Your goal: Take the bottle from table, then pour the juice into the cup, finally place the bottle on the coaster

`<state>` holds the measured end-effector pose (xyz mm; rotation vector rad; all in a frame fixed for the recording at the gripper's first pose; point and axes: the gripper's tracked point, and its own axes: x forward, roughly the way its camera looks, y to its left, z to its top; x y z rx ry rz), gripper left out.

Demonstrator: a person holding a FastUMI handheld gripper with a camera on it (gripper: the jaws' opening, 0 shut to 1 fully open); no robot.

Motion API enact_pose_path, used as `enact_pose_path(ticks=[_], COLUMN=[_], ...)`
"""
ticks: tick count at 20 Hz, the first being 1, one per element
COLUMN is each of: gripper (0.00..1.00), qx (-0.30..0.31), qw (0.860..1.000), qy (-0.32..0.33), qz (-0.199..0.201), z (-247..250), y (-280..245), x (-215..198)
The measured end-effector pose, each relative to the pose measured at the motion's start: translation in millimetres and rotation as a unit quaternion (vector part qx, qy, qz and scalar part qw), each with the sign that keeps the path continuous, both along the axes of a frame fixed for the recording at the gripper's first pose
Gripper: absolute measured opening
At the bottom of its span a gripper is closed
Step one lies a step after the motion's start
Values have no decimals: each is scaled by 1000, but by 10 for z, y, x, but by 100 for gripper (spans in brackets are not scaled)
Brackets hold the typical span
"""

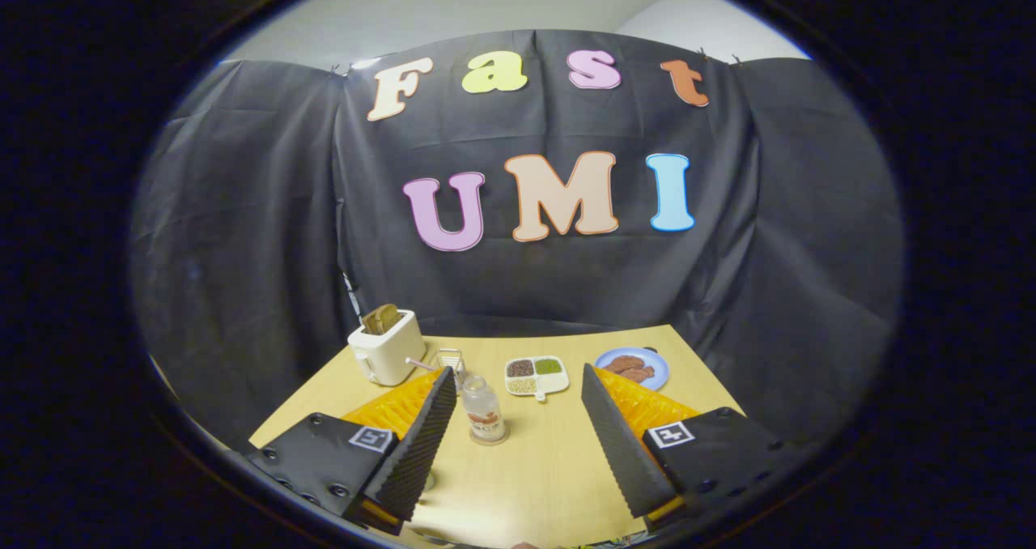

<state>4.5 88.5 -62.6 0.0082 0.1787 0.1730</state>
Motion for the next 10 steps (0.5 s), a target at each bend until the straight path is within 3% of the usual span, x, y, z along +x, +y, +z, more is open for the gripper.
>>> enact_pose_path(ticks=[10], gripper=[97], qx=[-18], qw=[1000], qy=[-1], qz=[-6], z=[-118], y=[-224], x=[-143])
